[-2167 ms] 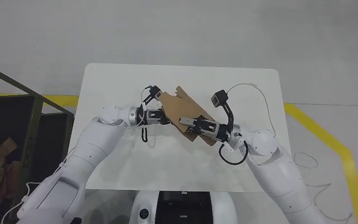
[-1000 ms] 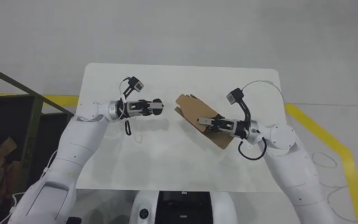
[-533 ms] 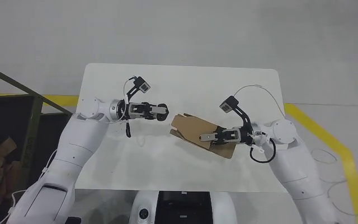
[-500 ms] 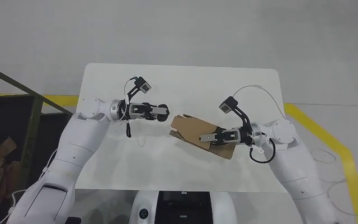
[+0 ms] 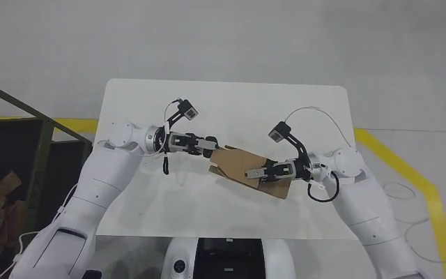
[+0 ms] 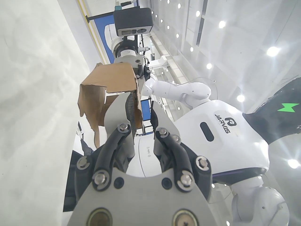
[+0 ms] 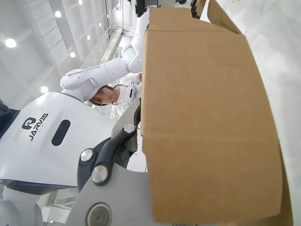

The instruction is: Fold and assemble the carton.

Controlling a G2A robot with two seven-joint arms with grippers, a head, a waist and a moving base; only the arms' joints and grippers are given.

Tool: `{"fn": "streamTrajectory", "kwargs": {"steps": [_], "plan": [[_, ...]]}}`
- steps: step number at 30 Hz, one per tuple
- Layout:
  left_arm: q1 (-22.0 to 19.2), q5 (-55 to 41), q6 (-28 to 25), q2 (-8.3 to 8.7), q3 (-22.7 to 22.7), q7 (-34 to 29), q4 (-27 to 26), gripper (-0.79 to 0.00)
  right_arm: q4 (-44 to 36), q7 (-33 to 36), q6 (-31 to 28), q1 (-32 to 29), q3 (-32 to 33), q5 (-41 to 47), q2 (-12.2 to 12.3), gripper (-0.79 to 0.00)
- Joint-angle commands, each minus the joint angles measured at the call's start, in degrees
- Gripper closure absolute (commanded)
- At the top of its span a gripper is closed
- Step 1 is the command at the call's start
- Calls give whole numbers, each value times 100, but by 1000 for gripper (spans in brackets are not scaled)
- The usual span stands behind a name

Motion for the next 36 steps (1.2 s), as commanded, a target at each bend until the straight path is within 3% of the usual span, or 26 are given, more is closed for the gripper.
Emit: {"fn": "streamTrajectory", "kwargs": {"steps": [1,21,24,26,32,33,35,36], "plan": [[-3,1,17,3,16,-17,5,-169,15,-16,4,14,-9,-16,4,0],[-42,70,305,34,235,-305,-68,-169,184,-122,-17,201,-235,-83,11,0],[-57,117,304,35,281,-304,-63,-123,201,-117,-16,222,-254,-88,16,0],[-68,115,297,37,297,-297,-56,-12,211,-121,-24,236,-266,-90,18,0],[-96,145,286,49,329,-286,-49,0,230,-144,-41,264,-302,-63,22,0],[-99,144,285,51,334,-285,-47,0,235,-148,-44,268,-309,-55,22,-40],[-105,149,284,56,345,-284,-42,0,243,-179,-57,271,-313,-32,23,-382],[-106,148,273,58,344,-273,-33,0,249,-227,-72,269,-307,-26,23,-785]]}}
